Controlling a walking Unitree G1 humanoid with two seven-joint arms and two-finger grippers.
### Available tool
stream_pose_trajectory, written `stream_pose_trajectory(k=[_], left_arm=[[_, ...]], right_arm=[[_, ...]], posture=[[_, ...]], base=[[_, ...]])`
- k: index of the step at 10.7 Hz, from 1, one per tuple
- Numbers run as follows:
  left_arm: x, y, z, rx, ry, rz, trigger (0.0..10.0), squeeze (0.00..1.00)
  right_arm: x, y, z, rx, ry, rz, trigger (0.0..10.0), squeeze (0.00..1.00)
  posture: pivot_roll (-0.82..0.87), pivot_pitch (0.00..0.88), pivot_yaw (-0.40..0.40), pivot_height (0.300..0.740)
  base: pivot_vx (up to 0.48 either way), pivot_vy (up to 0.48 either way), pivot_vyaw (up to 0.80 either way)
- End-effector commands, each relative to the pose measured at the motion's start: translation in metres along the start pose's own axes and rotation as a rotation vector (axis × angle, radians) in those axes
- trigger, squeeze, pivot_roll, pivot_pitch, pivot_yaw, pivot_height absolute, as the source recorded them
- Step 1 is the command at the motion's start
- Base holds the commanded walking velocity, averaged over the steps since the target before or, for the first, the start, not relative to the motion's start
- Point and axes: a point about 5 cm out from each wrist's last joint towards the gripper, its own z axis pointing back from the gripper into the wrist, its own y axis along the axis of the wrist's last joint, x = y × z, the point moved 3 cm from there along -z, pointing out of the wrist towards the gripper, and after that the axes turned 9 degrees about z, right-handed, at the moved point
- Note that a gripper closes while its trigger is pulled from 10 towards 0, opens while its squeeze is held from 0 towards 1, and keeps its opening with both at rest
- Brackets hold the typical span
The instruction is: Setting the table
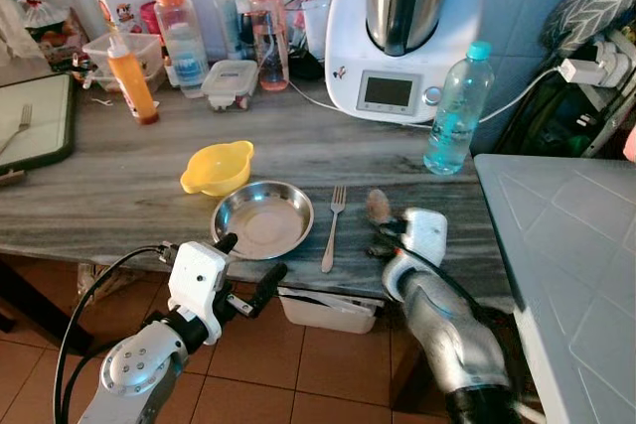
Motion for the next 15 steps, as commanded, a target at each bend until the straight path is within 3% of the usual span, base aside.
stream_pose_trajectory(k=[1, 4, 9, 12, 13, 15], left_arm=[[0.001, 0.002, 0.001, -0.005, -0.01, -0.011, 10.0, 0.0], [0.004, 0.003, 0.001, -0.008, -0.011, -0.008, 10.0, 0.0], [0.001, 0.0, -0.002, -0.019, -0.019, -0.008, 10.0, 0.0], [0.002, -0.002, -0.004, -0.028, -0.033, -0.008, 10.0, 0.0], [0.002, -0.002, -0.004, -0.03, -0.032, -0.008, 10.0, 0.0], [0.002, -0.003, -0.004, -0.034, -0.033, -0.006, 10.0, 0.0]], right_arm=[[-0.025, -0.004, -0.002, -0.006, 0.044, -0.076, 10.0, 0.0], [-0.031, -0.006, -0.009, -0.033, 0.032, -0.115, 10.0, 0.0], [-0.009, -0.001, -0.004, 0.019, -0.061, -0.054, 10.0, 0.0], [-0.011, -0.007, -0.005, -0.017, -0.056, -0.051, 10.0, 0.0], [-0.011, -0.008, -0.005, -0.023, -0.061, -0.053, 10.0, 1.0], [-0.007, -0.011, -0.005, -0.045, -0.085, -0.036, 10.0, 1.0]], posture=[[0.17, 0.022, 0.037, 0.74], [0.18, 0.025, 0.036, 0.74], [0.16, 0.021, 0.05, 0.74], [0.16, 0.02, 0.051, 0.74], [0.16, 0.021, 0.05, 0.74], [0.16, 0.02, 0.047, 0.74]], base=[[0.0, 0.0, 0.0], [0.0, 0.0, 0.0], [0.0, 0.0, 0.0], [0.0, 0.0, 0.0], [0.0, 0.0, 0.0], [0.0, 0.0, 0.0]])
